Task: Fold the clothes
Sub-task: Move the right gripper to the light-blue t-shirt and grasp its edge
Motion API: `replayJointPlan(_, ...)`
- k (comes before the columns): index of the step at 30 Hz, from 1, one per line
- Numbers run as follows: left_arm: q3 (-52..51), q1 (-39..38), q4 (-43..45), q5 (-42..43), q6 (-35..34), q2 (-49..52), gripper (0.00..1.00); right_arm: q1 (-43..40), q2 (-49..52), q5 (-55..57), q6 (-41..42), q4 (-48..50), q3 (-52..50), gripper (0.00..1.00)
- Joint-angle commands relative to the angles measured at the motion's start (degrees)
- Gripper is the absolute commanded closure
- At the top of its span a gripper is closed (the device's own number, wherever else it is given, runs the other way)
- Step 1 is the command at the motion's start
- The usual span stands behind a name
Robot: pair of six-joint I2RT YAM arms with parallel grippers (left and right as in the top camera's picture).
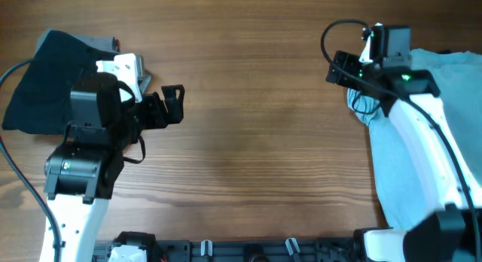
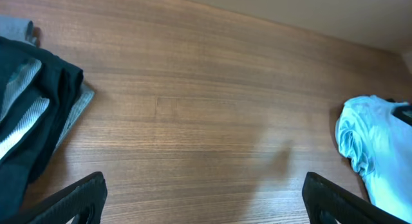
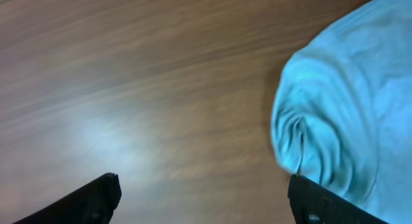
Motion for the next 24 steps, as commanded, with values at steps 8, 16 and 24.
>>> replayJointPlan(8,0.74,-0.31,-0.17,0.74,0.74,4.07,0.02,-0.42,17.9,14.95,4.55,9.64,-0.35,0.15)
replayJointPlan(16,0.74,-0.31,-0.15,0.74,0.72,6.56,0.02,-6.34,23.15,16.63,7.69,13.33,-0.35,0.18)
replayJointPlan(24,0.74,-0.31,-0.15,0.74,0.74,9.22,0.02,-9.05,24.98,11.98,8.9,14.95,-0.35,0.56)
